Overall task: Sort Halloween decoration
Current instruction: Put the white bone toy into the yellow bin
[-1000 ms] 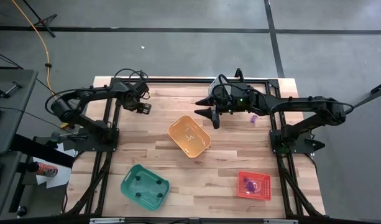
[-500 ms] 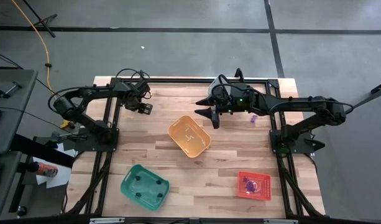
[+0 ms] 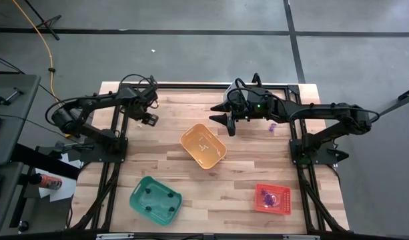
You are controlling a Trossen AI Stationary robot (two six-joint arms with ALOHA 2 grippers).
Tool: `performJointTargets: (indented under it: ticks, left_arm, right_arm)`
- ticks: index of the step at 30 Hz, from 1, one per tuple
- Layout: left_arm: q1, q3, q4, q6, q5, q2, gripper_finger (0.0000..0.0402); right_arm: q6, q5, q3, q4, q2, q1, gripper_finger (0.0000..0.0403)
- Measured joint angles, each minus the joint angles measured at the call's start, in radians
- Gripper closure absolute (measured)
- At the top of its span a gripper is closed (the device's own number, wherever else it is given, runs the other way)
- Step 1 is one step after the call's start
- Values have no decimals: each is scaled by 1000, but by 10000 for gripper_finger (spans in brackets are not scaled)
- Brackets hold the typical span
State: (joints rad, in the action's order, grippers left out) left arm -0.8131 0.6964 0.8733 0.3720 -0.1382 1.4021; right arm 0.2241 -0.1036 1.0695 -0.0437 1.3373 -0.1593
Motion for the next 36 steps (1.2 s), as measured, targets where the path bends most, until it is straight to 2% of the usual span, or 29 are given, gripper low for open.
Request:
performJointTargets:
  ticks: [3, 5, 12, 18, 36]
  left_arm:
    - [0, 0, 49, -101, 29, -2, 246]
    - [0, 0, 53, -113, 58, 1, 246]
    - [-5, -16, 85, -30, 52, 1, 246]
    - [-13, -67, 48, 0, 66, 1, 246]
    - [-13, -66, -42, -42, 57, 1, 246]
  right_arm:
    - [2, 0, 0, 2, 0, 0, 213]
    - [2, 0, 0, 3, 0, 0, 213]
    - [8, 0, 0, 4, 0, 0, 213]
    - [4, 0, 0, 4, 0, 0, 213]
    - [12, 0, 0, 7, 0, 0, 213]
